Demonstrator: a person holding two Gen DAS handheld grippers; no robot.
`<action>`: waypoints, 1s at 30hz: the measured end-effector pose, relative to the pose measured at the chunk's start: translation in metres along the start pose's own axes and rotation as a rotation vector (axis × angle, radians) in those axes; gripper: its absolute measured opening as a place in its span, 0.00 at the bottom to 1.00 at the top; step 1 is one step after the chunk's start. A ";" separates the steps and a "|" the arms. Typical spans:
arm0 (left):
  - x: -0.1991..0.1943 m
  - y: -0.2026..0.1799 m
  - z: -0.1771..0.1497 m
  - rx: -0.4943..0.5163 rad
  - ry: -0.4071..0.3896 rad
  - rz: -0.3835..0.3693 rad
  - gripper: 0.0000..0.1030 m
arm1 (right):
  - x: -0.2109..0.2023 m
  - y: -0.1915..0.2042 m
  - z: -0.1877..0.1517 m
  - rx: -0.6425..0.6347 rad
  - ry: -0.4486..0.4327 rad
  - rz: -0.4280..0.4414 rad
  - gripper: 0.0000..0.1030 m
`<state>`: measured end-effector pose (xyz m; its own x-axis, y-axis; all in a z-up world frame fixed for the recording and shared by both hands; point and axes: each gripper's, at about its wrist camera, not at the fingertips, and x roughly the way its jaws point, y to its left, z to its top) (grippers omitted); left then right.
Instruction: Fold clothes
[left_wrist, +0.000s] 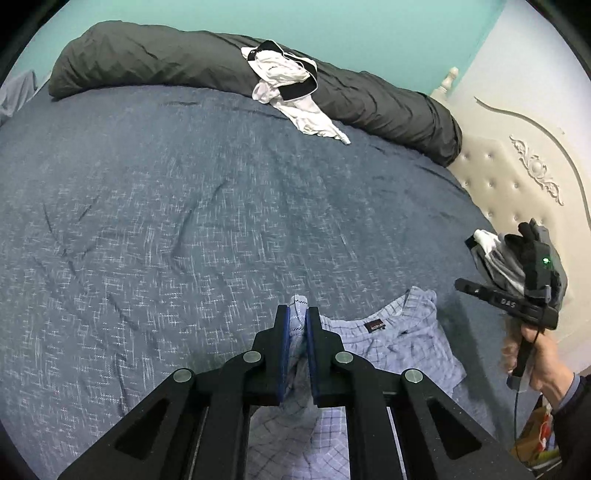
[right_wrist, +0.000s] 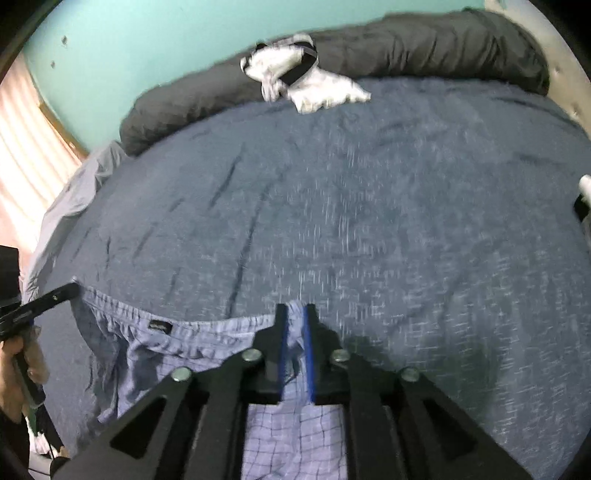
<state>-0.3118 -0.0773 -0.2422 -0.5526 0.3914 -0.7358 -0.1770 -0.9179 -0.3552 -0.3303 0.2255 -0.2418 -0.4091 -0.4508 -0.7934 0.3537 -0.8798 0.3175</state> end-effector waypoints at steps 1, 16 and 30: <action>0.001 0.001 0.000 0.000 -0.003 -0.001 0.09 | 0.006 -0.001 0.001 0.010 0.011 0.006 0.12; 0.017 0.007 -0.006 0.004 -0.001 -0.022 0.09 | 0.077 0.000 0.006 0.005 0.186 0.020 0.40; -0.024 -0.002 0.001 0.004 -0.066 0.004 0.08 | -0.010 0.033 -0.002 -0.124 -0.100 0.070 0.05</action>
<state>-0.2988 -0.0846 -0.2238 -0.6060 0.3826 -0.6974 -0.1783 -0.9197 -0.3497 -0.3124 0.2013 -0.2246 -0.4595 -0.5289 -0.7135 0.4829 -0.8230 0.2991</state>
